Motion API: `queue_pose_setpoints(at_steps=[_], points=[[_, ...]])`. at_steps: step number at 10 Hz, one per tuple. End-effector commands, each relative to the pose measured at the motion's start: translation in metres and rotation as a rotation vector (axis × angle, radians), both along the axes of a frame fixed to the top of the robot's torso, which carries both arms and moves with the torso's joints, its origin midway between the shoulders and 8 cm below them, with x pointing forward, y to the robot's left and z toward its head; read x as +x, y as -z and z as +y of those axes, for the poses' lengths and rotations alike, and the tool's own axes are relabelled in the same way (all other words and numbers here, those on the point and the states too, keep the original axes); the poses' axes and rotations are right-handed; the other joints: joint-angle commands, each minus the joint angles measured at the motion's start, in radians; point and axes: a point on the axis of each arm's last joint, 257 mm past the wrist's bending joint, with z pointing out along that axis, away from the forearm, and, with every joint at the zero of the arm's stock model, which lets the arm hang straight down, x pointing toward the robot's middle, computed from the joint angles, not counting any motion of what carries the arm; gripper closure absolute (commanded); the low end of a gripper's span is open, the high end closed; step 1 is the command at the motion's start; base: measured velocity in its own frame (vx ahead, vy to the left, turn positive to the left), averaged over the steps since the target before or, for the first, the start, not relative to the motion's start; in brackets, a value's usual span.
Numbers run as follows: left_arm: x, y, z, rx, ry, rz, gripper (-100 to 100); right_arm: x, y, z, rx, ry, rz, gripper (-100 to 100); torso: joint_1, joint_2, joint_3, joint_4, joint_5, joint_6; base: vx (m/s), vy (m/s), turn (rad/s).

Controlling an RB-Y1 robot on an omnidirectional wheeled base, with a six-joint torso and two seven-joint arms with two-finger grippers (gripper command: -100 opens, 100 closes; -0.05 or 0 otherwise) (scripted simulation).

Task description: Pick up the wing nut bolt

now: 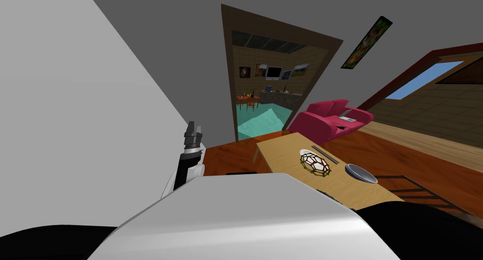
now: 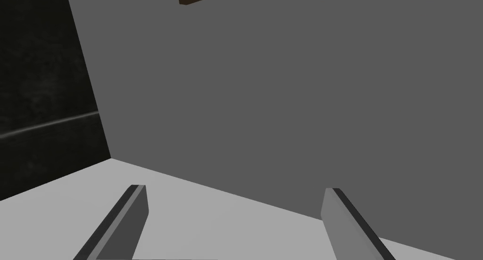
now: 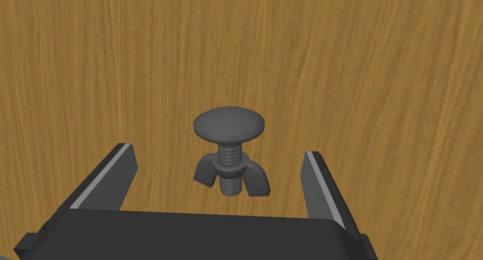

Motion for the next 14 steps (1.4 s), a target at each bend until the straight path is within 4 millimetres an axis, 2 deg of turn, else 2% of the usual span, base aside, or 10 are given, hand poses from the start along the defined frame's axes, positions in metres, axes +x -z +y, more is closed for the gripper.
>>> queue_pose_setpoints(at_steps=[1, 2, 3, 4, 6, 10, 13, 14], points=[[0.0, 0.0, 0.0, 0.0, 0.0, 0.0, 0, -0.007, 0.005, 0.005, 0.036, 0.039, 0.007, -100, 0.0, 0.0, 0.0, 0.0, 0.0, 0.0, 0.037, -0.06, 0.051], [0.0, 0.0, 0.0, 0.0, 0.0, 0.0, 0, -0.004, 0.003, 0.004, 0.021, 0.021, 0.005, -100, 0.0, 0.0, 0.0, 0.0, 0.0, 0.0, 0.015, -0.026, 0.012], [0.0, 0.0, 0.0, 0.0, 0.0, 0.0, 0, -0.004, 0.004, 0.004, 0.025, 0.026, 0.005, 0, 0.002, 0.001, 0.001, 0.0, 0.0, 0.0, 0.003, -0.005, 0.0], [0.0, 0.0, 0.0, 0.0, 0.0, 0.0, 0, 0.005, 0.002, 0.01, -0.021, -0.124, 0.049, -100, 0.004, 0.002, 0.001, 0.0, 0.001, 0.0, 0.009, -0.057, -0.015], [0.0, 0.0, 0.0, 0.0, 0.0, 0.0, 0, -0.004, 0.011, 0.019, -0.044, -0.239, 0.11, -100, 0.001, 0.002, 0.001, 0.0, 0.0, 0.0, 0.005, -0.047, 0.005], [0.0, 0.0, 0.0, 0.0, 0.0, 0.0, 0, -0.016, 0.013, 0.012, -0.129, -0.43, 0.209, -100, 0.005, 0.003, 0.002, 0.001, 0.001, 0.0, 0.001, 0.0, -0.001], [0.0, 0.0, 0.0, 0.0, 0.0, 0.0, 0, -0.017, 0.013, 0.011, -0.157, -0.513, 0.231, -100, 0.005, 0.003, 0.002, 0.001, 0.001, 0.0, 0.0, 0.0, 0.0], [0.0, 0.0, 0.0, 0.0, 0.0, 0.0, 0, -0.017, 0.025, 0.02, -0.15, -0.496, 0.226, -100, 0.005, 0.003, 0.002, 0.001, 0.001, 0.0, 0.015, -0.043, -0.038]])
